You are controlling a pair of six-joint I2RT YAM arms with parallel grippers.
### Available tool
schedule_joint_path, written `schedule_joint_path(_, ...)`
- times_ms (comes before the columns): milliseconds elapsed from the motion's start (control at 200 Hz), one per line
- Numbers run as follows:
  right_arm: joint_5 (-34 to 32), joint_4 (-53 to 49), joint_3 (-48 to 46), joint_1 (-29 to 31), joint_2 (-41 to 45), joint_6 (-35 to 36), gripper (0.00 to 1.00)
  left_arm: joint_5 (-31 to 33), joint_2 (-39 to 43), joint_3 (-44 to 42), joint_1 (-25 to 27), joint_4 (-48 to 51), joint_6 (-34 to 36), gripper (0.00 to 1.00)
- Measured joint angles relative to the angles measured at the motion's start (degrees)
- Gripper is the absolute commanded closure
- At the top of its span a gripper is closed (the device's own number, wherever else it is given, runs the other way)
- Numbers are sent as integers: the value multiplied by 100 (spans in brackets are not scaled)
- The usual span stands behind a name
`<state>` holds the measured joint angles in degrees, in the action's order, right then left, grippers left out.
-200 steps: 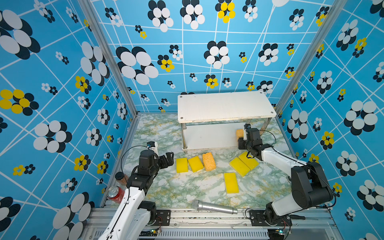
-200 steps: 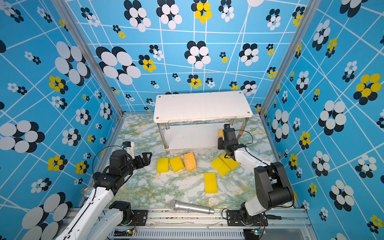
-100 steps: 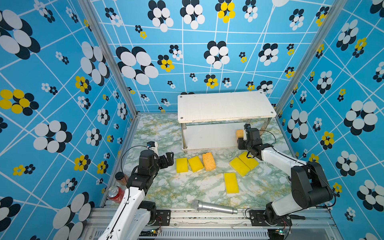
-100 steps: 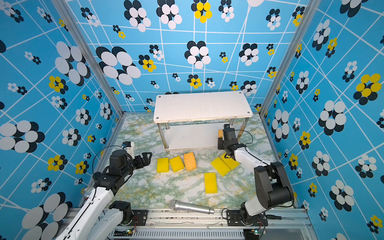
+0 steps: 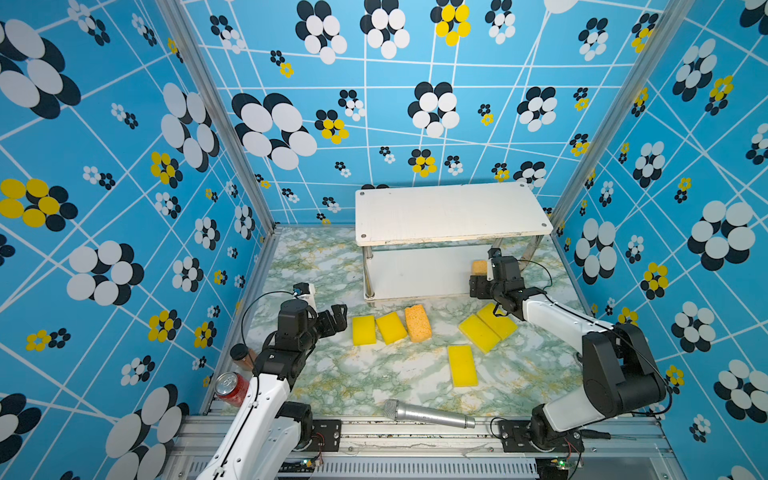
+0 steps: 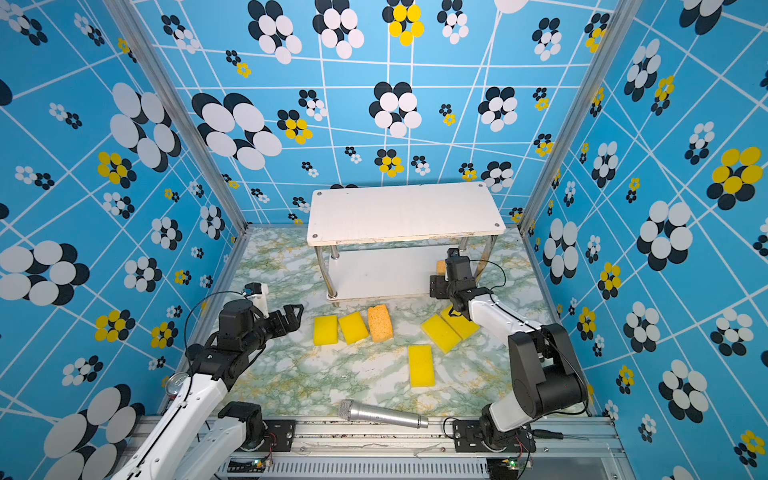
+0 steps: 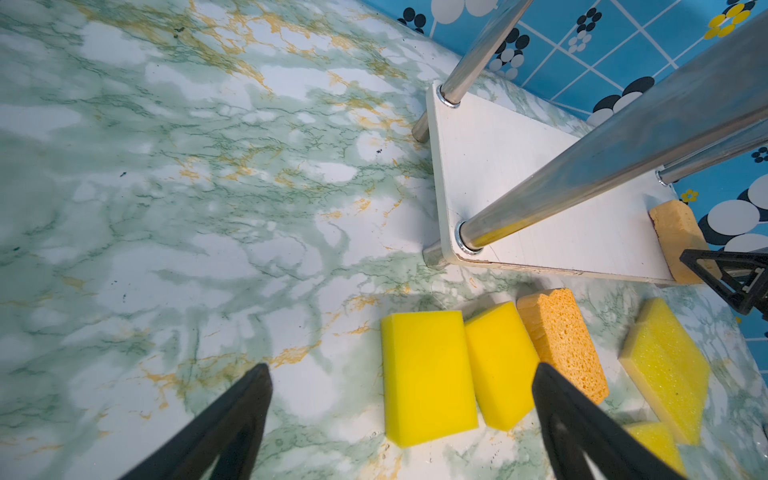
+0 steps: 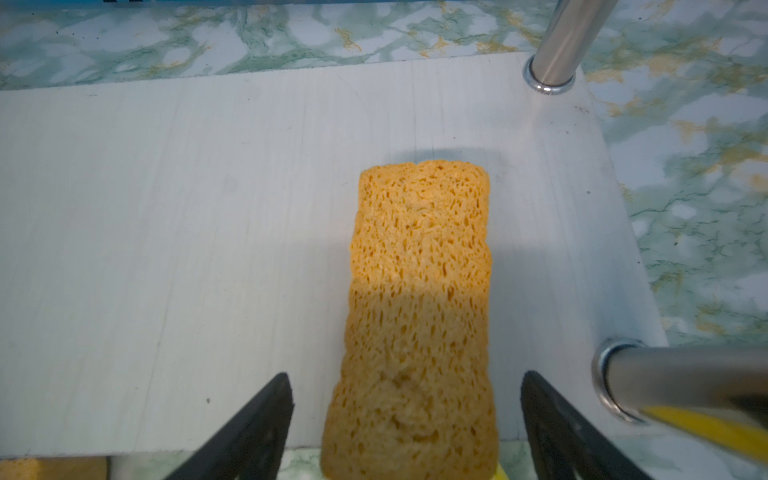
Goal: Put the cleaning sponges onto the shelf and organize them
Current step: 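Withdraw the right gripper from the shelf toward the sponges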
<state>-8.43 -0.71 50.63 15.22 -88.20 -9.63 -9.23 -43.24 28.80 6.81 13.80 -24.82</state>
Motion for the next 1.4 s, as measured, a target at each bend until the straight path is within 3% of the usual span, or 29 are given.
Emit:
schedule_joint_path(505,221,-258,-407,0,1102,-7,13,-2,48,0,0,2,0,1)
schedule_joint_path(915,925,-898,-1130,181,2804,-223,14,-28,20,9,-4,-4,-9,1)
schedule_joint_path(1155,920,-1071,-1493,859,3373,-586,16,-146,20,9,-4,-83,-151,1)
schedule_joint_path(1400,417,-743,-1836,2133,2973,-1115,16,-293,20,-37,-4,-267,-299,1)
